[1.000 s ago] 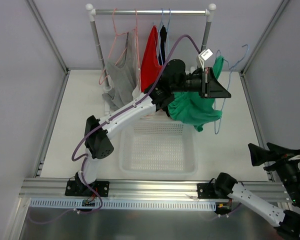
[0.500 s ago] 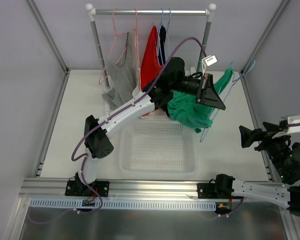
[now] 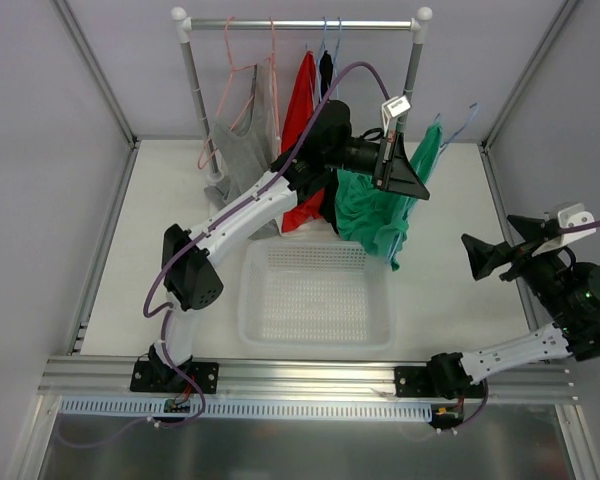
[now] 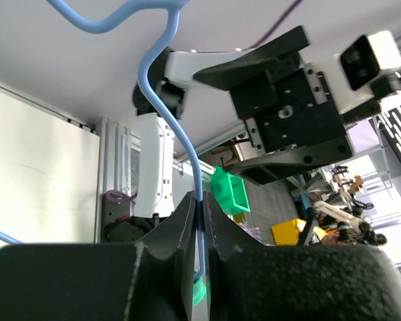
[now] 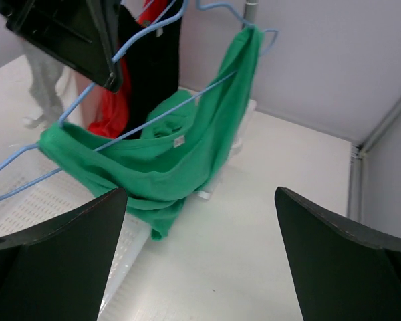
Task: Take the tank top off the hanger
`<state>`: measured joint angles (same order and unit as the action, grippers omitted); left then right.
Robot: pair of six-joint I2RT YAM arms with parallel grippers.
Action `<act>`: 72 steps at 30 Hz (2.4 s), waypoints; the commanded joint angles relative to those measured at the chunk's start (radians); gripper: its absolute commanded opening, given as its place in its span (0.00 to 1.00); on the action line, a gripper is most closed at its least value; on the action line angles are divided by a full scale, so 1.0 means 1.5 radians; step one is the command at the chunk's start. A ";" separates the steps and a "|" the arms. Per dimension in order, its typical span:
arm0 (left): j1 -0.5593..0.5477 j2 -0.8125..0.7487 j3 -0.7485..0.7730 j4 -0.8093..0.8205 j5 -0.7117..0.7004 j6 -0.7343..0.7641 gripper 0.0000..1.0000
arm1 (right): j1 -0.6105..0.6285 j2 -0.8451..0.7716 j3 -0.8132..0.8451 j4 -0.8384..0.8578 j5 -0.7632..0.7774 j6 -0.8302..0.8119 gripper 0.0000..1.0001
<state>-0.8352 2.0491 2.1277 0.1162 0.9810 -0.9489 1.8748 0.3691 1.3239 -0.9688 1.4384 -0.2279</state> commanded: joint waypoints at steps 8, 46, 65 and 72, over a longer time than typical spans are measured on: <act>0.008 -0.051 0.007 -0.027 -0.039 0.101 0.00 | -0.433 0.235 -0.002 0.132 0.136 -0.018 1.00; 0.005 0.055 0.152 -0.001 0.057 -0.014 0.00 | -1.443 0.417 -0.218 0.817 -1.456 0.158 0.73; 0.006 0.082 0.143 0.142 0.077 -0.133 0.00 | -1.397 0.552 -0.135 0.908 -1.364 0.119 0.50; 0.014 0.095 0.143 0.143 0.072 -0.135 0.00 | -1.387 0.511 -0.175 0.920 -1.348 0.114 0.54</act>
<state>-0.8227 2.1929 2.3013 0.2577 1.0718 -1.1408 -0.2077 1.1862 1.0637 0.3119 -0.5865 -0.0368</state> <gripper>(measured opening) 0.050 0.538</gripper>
